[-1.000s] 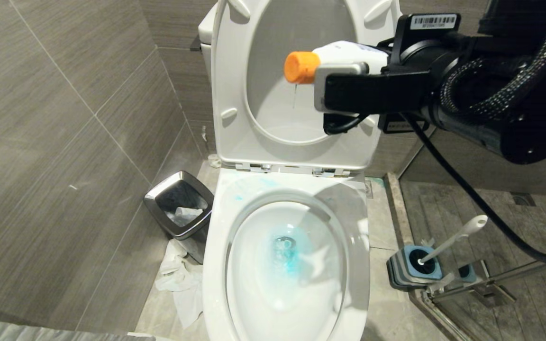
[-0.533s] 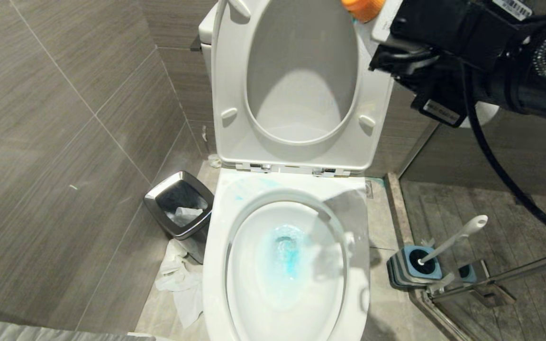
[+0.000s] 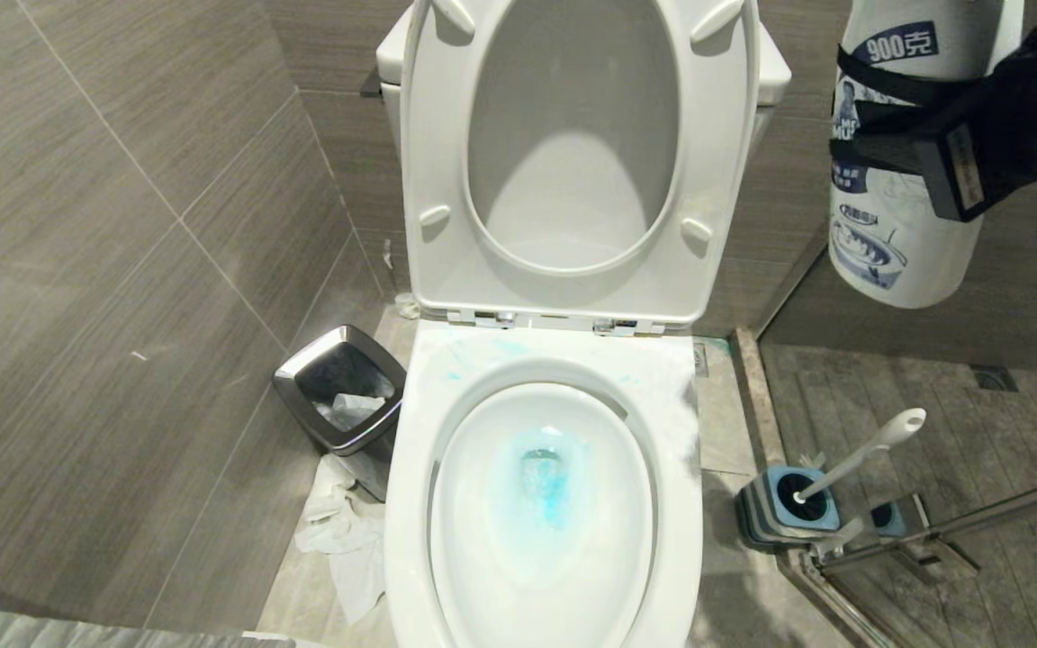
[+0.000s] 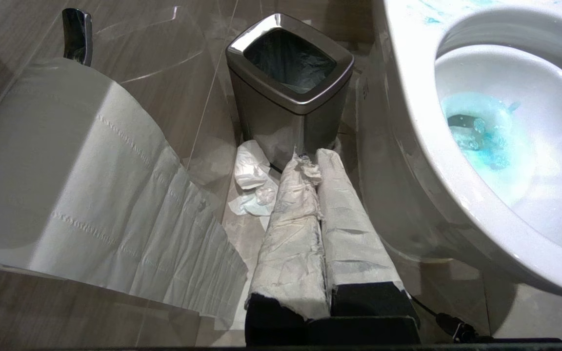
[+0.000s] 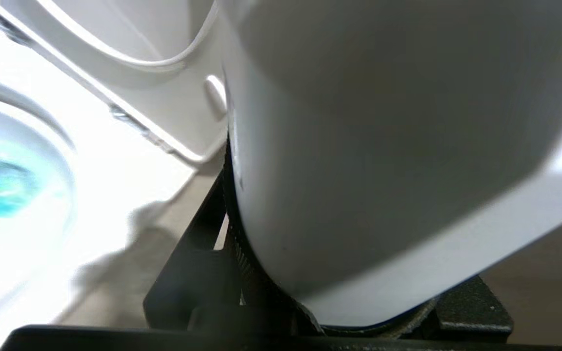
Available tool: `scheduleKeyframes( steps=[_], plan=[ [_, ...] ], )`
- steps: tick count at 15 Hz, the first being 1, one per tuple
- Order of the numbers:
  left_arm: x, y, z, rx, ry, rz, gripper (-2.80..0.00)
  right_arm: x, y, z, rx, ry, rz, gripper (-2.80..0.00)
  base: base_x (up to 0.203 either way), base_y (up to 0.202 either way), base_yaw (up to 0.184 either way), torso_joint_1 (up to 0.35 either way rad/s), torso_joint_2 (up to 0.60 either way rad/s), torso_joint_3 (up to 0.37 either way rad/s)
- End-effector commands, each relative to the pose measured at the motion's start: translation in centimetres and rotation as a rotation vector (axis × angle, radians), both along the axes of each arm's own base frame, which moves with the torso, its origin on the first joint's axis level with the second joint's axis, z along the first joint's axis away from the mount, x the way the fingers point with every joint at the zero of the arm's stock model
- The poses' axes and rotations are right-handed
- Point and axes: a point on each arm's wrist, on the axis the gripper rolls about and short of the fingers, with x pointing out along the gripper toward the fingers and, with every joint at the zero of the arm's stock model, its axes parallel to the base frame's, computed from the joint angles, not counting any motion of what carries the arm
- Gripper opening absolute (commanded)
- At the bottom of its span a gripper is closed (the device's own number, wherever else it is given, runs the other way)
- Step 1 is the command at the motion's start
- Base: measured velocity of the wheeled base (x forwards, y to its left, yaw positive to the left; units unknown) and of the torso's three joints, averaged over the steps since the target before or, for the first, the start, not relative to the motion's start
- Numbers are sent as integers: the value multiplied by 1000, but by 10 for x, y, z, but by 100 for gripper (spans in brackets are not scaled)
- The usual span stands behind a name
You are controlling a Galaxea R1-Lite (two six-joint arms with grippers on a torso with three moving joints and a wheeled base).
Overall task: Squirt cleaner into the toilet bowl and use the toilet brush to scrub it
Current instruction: Place the cleaning agent on the floor
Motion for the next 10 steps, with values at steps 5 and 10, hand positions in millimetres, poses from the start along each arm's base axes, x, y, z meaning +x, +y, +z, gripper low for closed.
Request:
scheduleKeyframes(
  steps=[5, 10],
  plan=[
    [1, 0, -2, -1, 7, 1, -280, 16, -48, -2, 429, 114, 10, -280, 0, 0, 0, 0, 0, 0],
    [1, 0, -2, -1, 7, 1, -280, 20, -68, -16, 462, 143, -89, -280, 0, 0, 0, 0, 0, 0]
  ],
)
